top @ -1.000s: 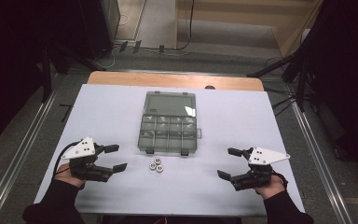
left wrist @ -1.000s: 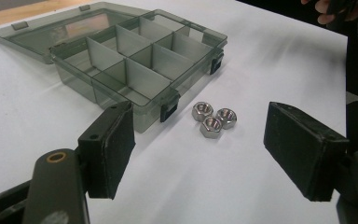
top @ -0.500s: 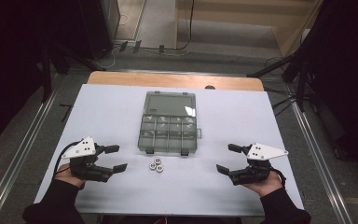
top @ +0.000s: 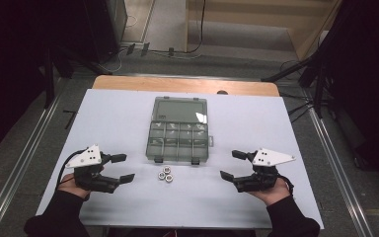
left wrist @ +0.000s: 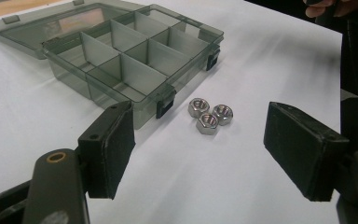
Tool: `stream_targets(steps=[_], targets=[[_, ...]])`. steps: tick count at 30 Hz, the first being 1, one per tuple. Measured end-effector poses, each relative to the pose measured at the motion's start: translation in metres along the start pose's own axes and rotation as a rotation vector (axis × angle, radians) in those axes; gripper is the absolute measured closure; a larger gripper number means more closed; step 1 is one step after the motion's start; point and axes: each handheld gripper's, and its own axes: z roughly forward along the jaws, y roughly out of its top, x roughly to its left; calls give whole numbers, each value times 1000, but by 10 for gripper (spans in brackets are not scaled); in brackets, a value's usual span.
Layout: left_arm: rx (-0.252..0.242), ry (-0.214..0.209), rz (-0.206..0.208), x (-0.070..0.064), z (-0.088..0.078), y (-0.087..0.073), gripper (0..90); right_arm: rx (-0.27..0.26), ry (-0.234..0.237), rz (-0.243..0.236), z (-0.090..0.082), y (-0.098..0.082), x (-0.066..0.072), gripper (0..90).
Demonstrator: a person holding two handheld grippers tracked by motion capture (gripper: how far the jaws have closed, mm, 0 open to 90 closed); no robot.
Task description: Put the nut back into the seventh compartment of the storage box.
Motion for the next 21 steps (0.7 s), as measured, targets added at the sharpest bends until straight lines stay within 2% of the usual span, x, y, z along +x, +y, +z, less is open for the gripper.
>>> stream_targets(steps=[8,12,21], targets=[[6,-4,-2,0,1,0,251,0,19,-24,10,4,5,188],[4,-11,-18,-1,1,0,250,1,23,-39,15,7,7,188],[-4,-16,-12,-1,1,0,251,9,49,-45,33,16,15,188]])
